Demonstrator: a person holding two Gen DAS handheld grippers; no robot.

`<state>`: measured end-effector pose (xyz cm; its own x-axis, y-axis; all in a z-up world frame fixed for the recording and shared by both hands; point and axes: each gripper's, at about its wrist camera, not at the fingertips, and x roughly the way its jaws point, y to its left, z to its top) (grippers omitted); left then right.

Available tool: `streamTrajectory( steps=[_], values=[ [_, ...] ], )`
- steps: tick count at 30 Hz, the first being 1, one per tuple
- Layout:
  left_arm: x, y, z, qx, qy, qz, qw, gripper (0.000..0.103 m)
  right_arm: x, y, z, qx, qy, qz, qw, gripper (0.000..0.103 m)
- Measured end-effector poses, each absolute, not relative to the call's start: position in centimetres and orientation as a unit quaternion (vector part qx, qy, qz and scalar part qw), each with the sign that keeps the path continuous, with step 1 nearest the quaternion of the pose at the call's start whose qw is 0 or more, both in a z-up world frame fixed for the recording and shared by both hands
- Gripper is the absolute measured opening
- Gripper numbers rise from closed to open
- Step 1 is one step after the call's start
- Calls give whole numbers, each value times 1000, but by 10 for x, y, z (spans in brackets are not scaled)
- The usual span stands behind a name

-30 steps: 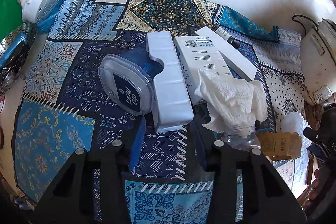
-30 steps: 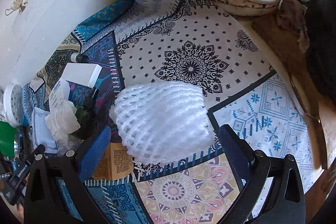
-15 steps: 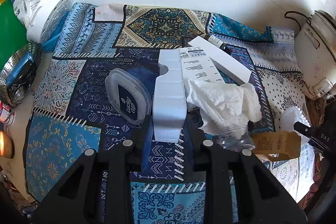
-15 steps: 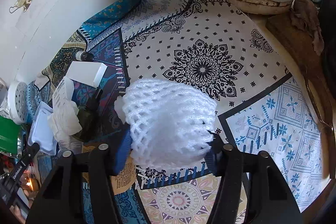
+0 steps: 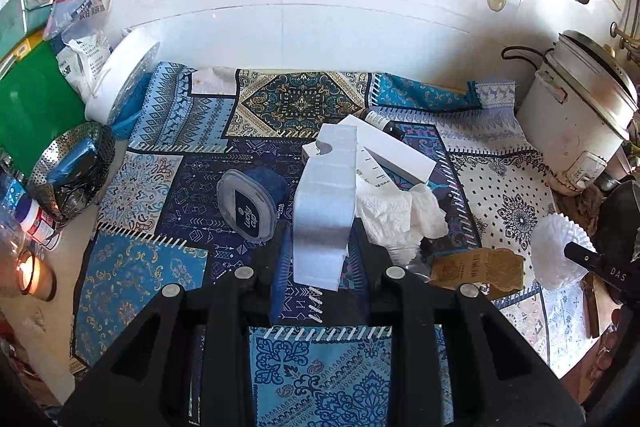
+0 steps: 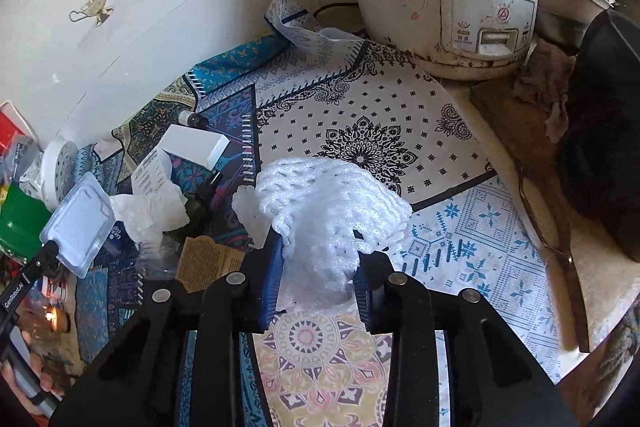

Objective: Collect trash
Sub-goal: 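Grasp the white foam fruit net with the right gripper while the left gripper approaches the white tray, then grasp the white plastic tray with the left gripper while the right gripper holds the foam net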

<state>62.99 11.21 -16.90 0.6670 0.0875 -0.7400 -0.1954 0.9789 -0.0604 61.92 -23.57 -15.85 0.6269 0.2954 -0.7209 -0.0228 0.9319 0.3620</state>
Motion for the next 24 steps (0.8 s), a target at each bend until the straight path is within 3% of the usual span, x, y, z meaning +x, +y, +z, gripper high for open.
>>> streamTrajectory(
  steps=[13,14,15,20,24],
  values=[
    [521,56,-124,-85,350,99,928,26,536,-237,-117,83,370,173,909,29],
    [514,53,-123,-87,349,99,928,23,529,-234,-115,76,366,177,910,29],
    [507,50,-122,-89,352,96,927,0,523,-231,-113,69,363,183,911,29],
    [485,42,-132,-82,362,95,924,0,495,-215,-112,51,351,206,912,29],
    [491,40,-176,-74,422,74,901,0,491,-201,-136,45,372,205,904,29]
  ],
)
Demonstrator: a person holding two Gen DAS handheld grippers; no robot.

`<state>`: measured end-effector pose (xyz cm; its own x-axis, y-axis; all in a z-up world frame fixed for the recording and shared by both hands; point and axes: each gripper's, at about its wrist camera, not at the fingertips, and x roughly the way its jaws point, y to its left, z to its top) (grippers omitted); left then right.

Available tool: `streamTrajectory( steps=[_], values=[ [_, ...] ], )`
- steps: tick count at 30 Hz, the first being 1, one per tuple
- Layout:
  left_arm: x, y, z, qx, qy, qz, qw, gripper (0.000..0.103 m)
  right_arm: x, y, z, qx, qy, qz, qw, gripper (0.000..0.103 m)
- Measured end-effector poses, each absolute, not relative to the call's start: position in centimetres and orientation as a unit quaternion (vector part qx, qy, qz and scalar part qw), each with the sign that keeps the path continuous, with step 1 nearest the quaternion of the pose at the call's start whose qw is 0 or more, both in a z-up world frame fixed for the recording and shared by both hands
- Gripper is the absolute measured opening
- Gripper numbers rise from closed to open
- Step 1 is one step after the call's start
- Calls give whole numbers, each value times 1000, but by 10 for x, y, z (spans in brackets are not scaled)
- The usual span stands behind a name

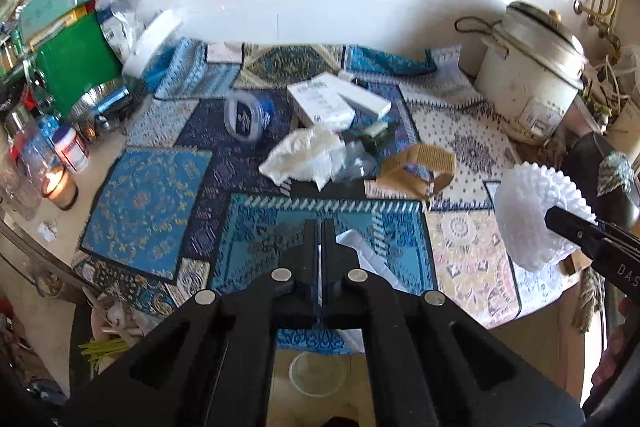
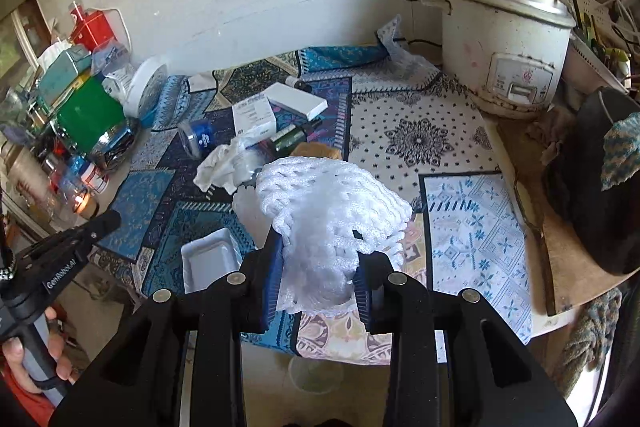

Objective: Collect trash
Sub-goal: 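Grasp the white plastic tray with the left gripper while the right gripper holds the foam net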

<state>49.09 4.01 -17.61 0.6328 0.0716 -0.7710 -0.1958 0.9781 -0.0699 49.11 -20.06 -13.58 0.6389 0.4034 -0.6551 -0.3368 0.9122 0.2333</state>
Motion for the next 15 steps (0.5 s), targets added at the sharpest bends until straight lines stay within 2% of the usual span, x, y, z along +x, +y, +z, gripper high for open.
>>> streamTrajectory(
  steps=[2,3,4,5,6,7,10,15],
  values=[
    [491,40,-196,-81,451,68,886,2,488,-198,-148,49,388,200,898,29],
    [489,41,-203,-86,461,65,881,11,482,-199,-150,54,391,200,897,29],
    [487,41,-209,-91,470,61,876,28,481,-200,-154,57,393,202,895,29],
    [484,41,-214,-95,475,61,873,38,478,-200,-156,60,396,204,893,29],
    [481,41,-219,-99,477,65,871,56,476,-200,-159,60,401,206,891,29],
    [478,41,-223,-102,478,68,870,63,476,-199,-162,60,407,207,888,29],
    [476,42,-237,-135,493,77,856,71,475,-198,-169,54,413,206,885,29],
    [495,34,-260,-188,522,64,829,72,476,-203,-176,61,421,205,881,29]
  ],
)
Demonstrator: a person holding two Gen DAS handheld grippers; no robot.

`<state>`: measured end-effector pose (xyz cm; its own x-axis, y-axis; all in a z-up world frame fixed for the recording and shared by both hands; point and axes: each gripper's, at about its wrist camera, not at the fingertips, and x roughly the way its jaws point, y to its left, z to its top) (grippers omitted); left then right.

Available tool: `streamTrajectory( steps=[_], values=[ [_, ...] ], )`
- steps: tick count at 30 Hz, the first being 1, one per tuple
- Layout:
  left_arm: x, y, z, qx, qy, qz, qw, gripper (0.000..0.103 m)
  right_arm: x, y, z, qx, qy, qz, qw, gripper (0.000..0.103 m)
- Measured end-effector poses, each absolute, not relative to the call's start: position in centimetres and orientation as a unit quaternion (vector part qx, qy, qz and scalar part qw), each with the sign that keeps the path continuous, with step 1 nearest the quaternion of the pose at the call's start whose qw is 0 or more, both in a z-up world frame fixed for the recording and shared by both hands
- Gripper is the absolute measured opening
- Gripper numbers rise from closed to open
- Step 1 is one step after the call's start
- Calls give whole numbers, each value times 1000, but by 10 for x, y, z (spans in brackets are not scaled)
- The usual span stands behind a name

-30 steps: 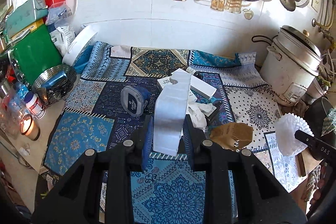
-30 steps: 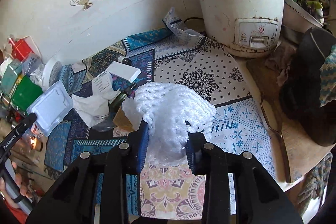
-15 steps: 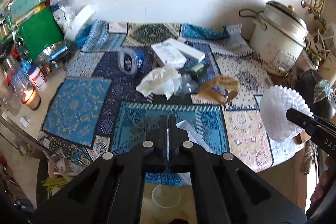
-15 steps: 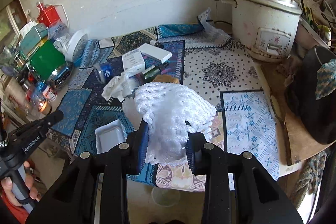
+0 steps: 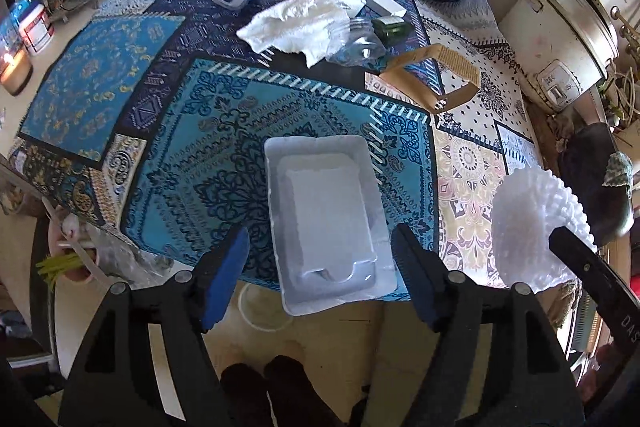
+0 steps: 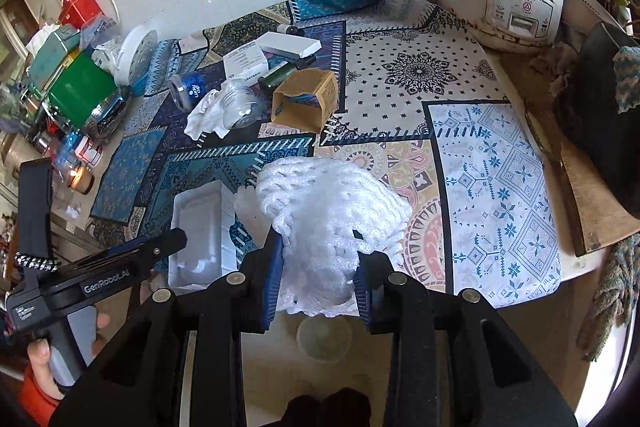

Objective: Collect trash
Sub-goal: 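Grasp the white plastic tray with the left gripper while the right gripper holds the foam net, then carry the tray and foam net down toward the floor trash bin with both grippers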

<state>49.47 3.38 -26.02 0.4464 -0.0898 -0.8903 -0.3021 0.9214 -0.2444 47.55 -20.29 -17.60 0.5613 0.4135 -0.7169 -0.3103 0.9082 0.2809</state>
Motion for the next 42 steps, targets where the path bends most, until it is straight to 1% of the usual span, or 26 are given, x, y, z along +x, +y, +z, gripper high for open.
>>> streamTrajectory(
  steps=[3,4,6,13,17,19,21,22,23,24,33,37,42],
  values=[
    [510,24,-271,-195,536,69,818,72,478,-211,-178,58,422,199,882,29],
    [513,23,-272,-191,534,74,820,77,479,-214,-179,57,424,196,882,29],
    [519,19,-275,-182,532,85,822,83,482,-221,-179,56,425,190,883,29],
    [537,15,-296,-203,557,92,800,83,487,-238,-177,48,421,181,888,29],
    [542,6,-302,-173,566,101,800,83,488,-243,-180,54,424,184,885,30],
    [542,3,-301,-162,558,106,807,84,488,-244,-181,53,425,186,884,30],
    [541,1,-300,-156,552,105,812,81,487,-244,-182,51,427,186,884,30],
    [541,1,-299,-158,548,104,815,74,487,-245,-183,51,428,186,883,30],
    [540,2,-298,-163,544,100,817,69,487,-246,-184,52,429,187,882,30],
    [543,-1,-298,-164,546,100,816,66,487,-246,-184,53,429,188,882,30],
    [529,1,-282,-134,529,99,832,65,476,-242,-181,51,423,191,884,30],
    [512,7,-262,-141,511,85,844,65,465,-234,-176,47,415,195,887,30],
    [476,18,-234,-125,488,70,861,65,447,-216,-169,46,406,201,890,30]
  ],
)
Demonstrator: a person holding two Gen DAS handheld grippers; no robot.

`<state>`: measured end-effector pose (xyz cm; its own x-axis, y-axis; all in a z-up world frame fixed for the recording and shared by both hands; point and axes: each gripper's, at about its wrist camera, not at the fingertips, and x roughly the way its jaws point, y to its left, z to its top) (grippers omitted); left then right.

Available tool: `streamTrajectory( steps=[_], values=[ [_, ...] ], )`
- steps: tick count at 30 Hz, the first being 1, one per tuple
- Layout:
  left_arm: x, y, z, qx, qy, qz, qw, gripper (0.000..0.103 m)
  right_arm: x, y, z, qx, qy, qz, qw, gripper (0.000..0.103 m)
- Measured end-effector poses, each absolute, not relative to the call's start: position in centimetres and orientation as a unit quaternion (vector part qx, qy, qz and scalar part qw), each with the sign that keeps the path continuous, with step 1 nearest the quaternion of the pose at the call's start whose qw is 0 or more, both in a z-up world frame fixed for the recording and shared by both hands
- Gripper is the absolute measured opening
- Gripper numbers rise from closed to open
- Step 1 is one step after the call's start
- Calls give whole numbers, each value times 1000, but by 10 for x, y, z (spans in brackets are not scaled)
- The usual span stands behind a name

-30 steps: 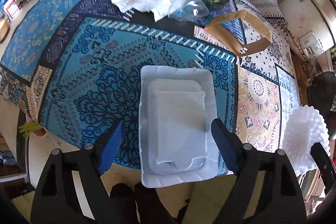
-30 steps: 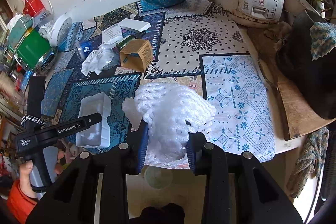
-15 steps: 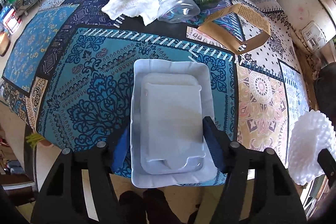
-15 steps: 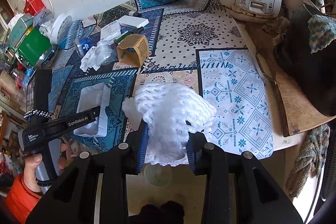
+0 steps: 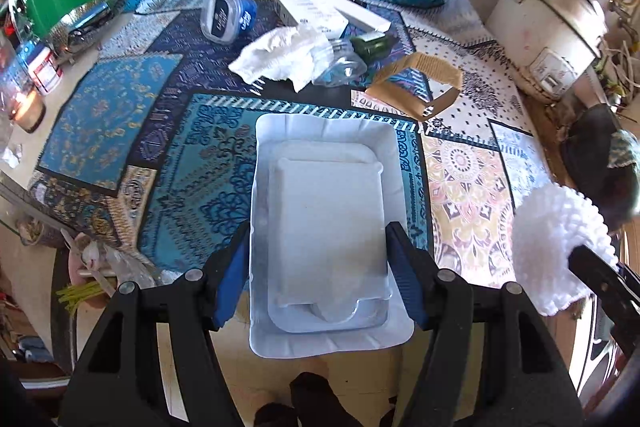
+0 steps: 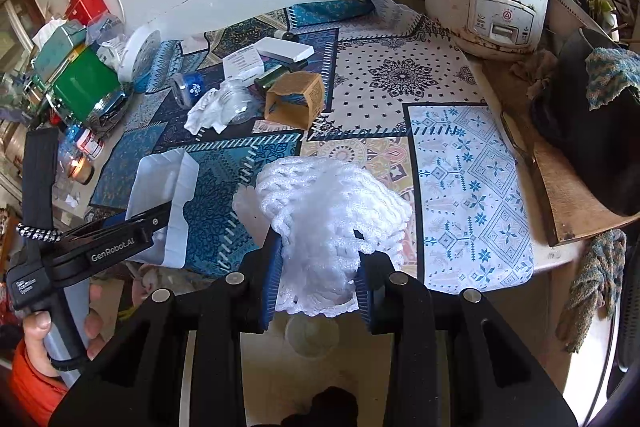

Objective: Collect trash
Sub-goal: 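Carry the tray and foam net down toward the floor trash bin with both grippers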

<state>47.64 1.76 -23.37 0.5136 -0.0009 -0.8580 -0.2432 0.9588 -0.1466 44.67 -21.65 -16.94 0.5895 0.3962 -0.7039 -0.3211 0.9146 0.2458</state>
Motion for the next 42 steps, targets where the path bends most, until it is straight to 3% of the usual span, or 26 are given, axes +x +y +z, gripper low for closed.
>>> streamTrajectory(
  steps=[10,20,31,42],
  values=[
    [380,46,-207,-92,469,40,878,65,382,-162,-186,37,410,204,888,30],
    [308,61,-257,-72,504,14,861,66,333,-127,-253,47,457,191,867,30],
    [304,48,-397,-90,585,9,806,66,340,-118,-361,31,524,183,831,30],
    [316,61,-607,-158,624,35,765,66,396,-105,-555,41,577,187,794,31]
  ],
)
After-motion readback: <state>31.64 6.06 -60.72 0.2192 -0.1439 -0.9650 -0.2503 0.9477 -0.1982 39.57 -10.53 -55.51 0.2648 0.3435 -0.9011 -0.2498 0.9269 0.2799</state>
